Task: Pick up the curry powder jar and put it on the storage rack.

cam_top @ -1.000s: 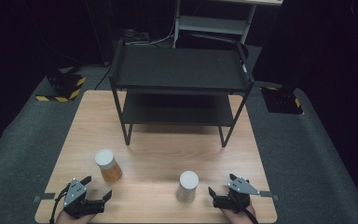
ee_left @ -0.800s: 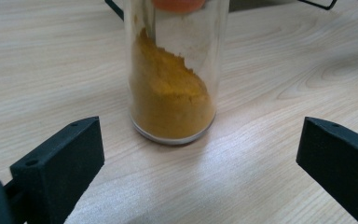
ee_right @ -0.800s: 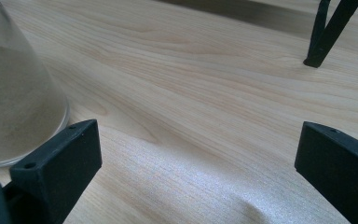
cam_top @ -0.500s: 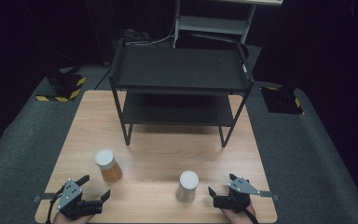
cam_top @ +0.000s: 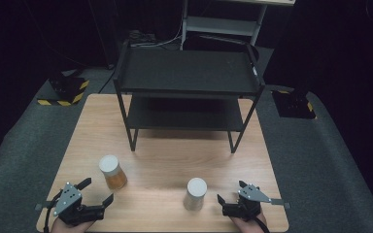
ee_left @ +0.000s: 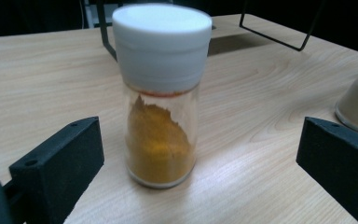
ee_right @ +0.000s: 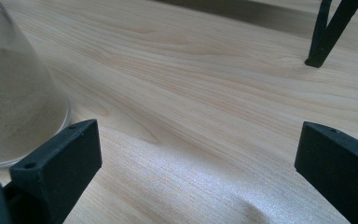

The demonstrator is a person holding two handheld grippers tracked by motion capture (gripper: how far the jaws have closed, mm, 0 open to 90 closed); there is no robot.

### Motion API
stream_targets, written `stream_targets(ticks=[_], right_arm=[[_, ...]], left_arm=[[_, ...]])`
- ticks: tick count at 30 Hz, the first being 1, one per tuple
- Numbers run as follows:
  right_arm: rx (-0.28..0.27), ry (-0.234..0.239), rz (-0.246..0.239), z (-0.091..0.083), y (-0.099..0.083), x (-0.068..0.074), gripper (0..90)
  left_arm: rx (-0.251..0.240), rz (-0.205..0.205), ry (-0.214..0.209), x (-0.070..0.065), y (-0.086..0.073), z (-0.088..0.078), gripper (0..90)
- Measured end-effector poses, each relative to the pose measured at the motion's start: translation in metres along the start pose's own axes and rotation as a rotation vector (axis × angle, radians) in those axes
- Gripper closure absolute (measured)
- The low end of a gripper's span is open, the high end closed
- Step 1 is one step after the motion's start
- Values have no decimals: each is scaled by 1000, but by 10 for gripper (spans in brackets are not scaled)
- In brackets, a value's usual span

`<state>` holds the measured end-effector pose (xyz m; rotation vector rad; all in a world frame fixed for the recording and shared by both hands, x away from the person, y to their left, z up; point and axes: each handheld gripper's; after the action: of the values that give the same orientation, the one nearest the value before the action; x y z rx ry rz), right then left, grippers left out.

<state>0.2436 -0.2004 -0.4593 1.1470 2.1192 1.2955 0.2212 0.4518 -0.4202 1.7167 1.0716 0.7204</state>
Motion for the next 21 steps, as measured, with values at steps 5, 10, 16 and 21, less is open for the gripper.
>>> stream_targets(ticks=[5, 10, 16, 21], right_arm=[[0, 3, 0, 0, 0, -1, 0], [-2, 5, -1, 0, 0, -1, 0], [-3, 8, 1, 0, -1, -2, 0], [-4, 9, 2, 0, -1, -2, 0]], left_arm=[[-14, 11, 6, -1, 8, 1, 6], [-18, 14, 2, -1, 13, 6, 6], [-21, 16, 1, 1, 18, 10, 6], [-17, 18, 0, 1, 19, 15, 6]])
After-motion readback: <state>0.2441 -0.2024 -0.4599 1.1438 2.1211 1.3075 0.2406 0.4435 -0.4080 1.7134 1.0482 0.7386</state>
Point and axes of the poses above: each handheld gripper's, and its own axes: z roughly forward along the jaws, y roughly out of its top, x roughly to its left, and after that the axes turned 7 degrees about y, right-handed
